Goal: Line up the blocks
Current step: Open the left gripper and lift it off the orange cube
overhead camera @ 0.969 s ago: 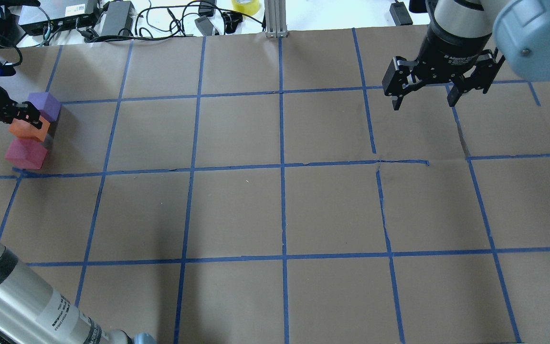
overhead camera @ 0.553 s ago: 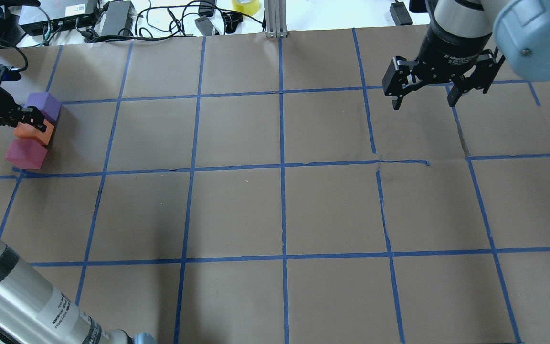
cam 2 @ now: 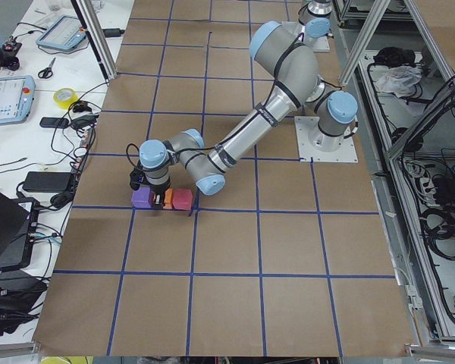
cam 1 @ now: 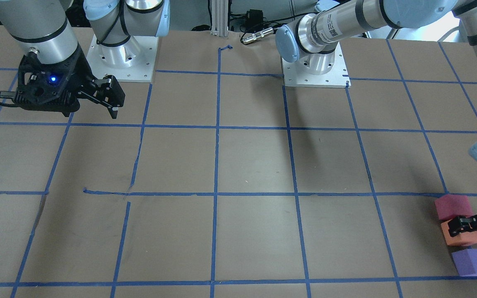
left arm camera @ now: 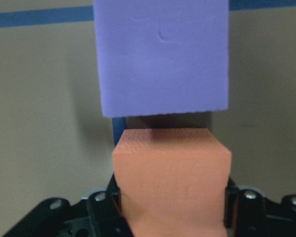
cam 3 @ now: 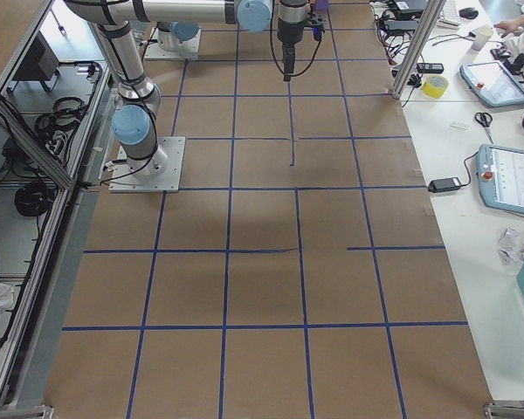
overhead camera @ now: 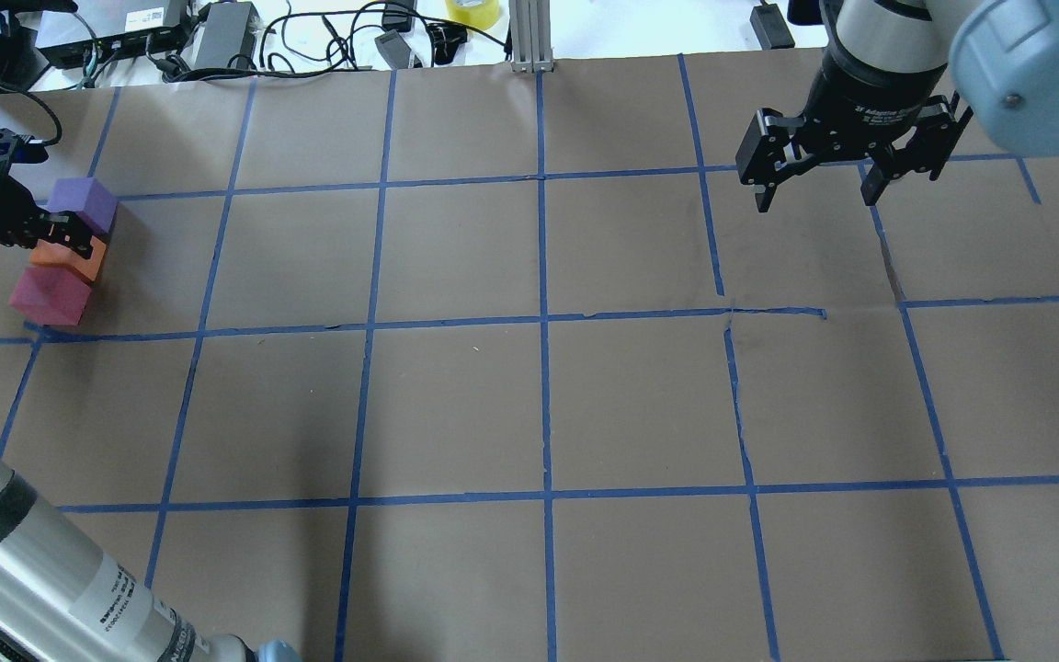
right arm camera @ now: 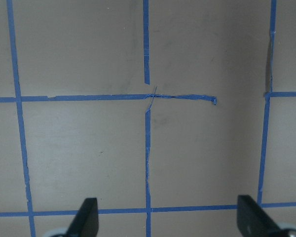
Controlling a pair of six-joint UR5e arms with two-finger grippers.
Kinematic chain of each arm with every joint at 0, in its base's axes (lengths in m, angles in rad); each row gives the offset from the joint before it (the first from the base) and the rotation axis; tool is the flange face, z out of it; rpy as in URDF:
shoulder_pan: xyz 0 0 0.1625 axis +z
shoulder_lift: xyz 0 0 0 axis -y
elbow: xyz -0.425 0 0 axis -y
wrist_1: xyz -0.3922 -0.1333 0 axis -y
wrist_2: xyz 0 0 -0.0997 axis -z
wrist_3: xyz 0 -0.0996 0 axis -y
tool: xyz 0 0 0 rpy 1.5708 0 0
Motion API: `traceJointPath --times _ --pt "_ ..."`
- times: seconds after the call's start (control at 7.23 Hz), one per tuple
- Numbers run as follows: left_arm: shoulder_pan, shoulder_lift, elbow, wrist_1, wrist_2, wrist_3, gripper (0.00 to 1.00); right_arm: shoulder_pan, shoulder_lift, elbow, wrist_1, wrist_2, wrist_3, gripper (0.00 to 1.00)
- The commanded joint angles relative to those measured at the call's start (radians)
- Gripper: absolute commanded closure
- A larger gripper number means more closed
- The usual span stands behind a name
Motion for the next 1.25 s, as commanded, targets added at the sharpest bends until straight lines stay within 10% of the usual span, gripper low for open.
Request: traceJointPath --times 0.0,1.11 --pt "0.000 0.008 0.002 0.000 0.007 0.011 0.00 0.000 0.000 0.001 0.000 0.001 0.000 0.00" --pt "-0.127 0.520 -0.028 -0.387 -0.004 -0.006 0.00 0.000 0.002 0.001 0.002 -0.001 0.000 0.00"
